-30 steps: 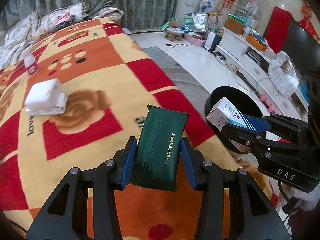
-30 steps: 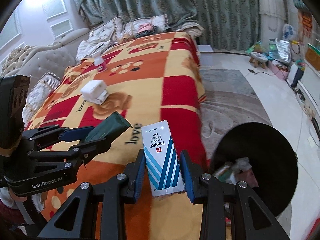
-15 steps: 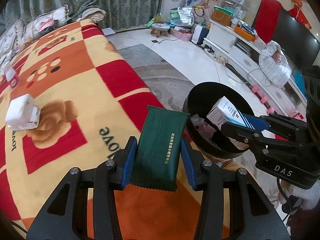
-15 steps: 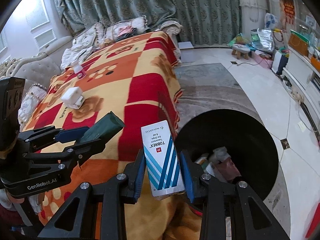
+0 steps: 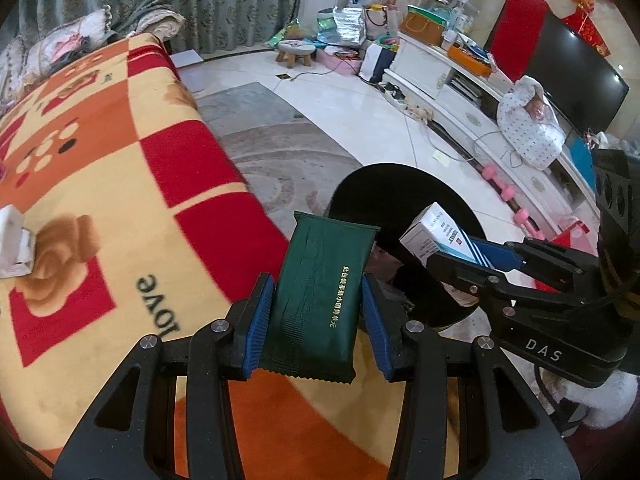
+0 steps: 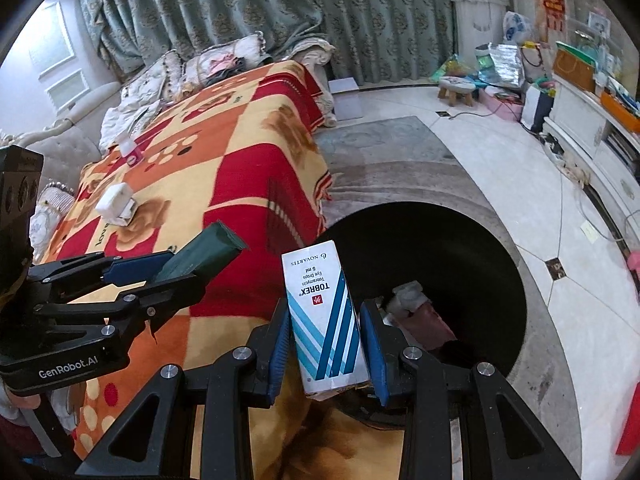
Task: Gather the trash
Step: 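Carry the green pouch and Tobrex box over the black bin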
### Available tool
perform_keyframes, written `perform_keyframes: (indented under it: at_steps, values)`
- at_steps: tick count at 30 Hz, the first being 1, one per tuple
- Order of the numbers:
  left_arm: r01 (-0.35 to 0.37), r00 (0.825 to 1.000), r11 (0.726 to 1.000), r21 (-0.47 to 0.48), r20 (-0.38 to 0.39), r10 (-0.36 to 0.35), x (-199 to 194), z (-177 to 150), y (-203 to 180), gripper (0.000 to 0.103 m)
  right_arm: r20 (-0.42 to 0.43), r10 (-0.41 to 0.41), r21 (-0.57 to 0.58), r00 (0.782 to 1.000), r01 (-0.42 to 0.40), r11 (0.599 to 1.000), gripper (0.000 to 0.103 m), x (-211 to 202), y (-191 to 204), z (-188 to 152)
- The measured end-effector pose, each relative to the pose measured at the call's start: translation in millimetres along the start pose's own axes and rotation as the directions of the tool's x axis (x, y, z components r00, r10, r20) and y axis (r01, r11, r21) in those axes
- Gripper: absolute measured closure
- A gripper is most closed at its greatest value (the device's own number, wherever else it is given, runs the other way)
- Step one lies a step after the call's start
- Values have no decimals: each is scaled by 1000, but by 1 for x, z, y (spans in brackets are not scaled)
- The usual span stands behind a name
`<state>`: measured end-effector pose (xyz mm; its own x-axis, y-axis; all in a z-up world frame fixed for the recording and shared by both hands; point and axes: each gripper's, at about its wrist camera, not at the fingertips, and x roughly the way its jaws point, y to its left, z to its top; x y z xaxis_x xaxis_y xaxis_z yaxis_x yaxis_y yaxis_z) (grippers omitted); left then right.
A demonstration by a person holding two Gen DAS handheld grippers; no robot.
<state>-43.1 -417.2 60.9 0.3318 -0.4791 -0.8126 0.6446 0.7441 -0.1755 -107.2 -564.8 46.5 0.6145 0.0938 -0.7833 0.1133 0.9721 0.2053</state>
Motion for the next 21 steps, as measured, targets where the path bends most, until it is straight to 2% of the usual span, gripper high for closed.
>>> perform_keyframes:
  at_steps: [21]
  values:
    - [77,997,997,-11,-29,-77,27,22,-28,61,-17,-40,73,999,41,996,70,6,-42,-4]
